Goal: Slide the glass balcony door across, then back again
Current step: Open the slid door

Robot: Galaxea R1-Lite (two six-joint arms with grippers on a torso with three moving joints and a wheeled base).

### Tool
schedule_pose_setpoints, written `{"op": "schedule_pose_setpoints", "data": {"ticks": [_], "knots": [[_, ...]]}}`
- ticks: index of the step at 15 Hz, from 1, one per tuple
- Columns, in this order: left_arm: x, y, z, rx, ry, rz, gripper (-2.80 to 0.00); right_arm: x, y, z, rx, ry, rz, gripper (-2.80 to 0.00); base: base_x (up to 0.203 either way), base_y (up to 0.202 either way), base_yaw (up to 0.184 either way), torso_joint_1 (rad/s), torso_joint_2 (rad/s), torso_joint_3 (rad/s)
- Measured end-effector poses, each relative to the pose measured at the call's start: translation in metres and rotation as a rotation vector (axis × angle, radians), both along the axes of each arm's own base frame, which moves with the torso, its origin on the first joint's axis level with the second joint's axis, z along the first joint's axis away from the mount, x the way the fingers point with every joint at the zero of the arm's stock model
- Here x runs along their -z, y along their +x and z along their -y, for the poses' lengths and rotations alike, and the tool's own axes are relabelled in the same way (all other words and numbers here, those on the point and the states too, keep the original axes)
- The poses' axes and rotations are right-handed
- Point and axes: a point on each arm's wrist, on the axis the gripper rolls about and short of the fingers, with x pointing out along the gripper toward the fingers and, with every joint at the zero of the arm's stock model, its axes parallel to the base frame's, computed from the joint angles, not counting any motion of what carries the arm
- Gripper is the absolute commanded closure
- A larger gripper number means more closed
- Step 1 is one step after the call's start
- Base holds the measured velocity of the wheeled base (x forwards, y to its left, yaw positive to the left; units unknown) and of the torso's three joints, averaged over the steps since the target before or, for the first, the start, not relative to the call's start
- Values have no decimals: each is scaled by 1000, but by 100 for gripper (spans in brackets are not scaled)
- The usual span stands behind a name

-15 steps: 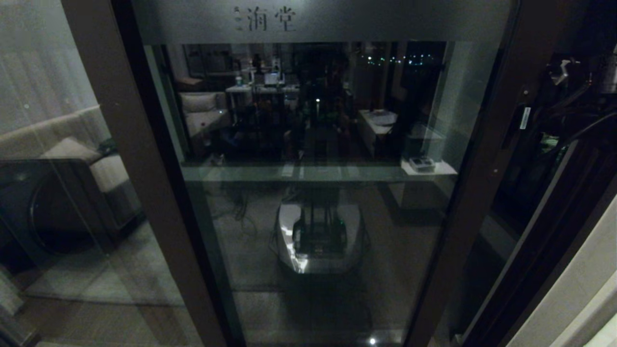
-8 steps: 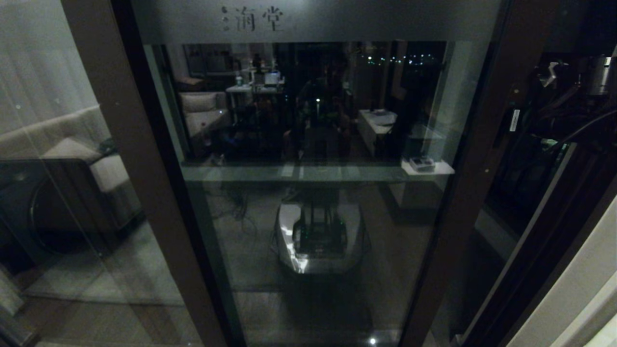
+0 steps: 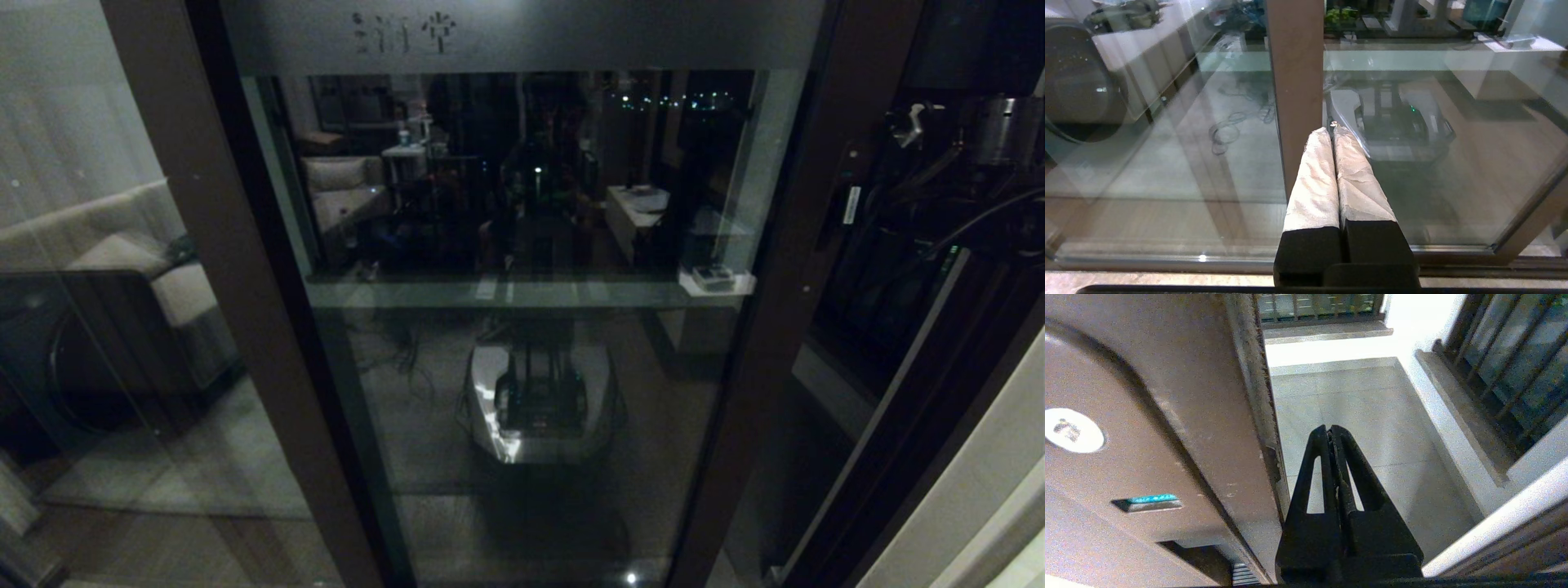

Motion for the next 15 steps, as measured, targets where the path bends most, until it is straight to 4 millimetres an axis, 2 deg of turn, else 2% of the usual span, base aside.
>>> {"op": "schedule_pose_setpoints", "data": {"ticks": [15], "knots": [[0,0,0,0,0,0,0,-2,-1,-36,-39,-3,12,0,0,0,0,0,0,0]]}}
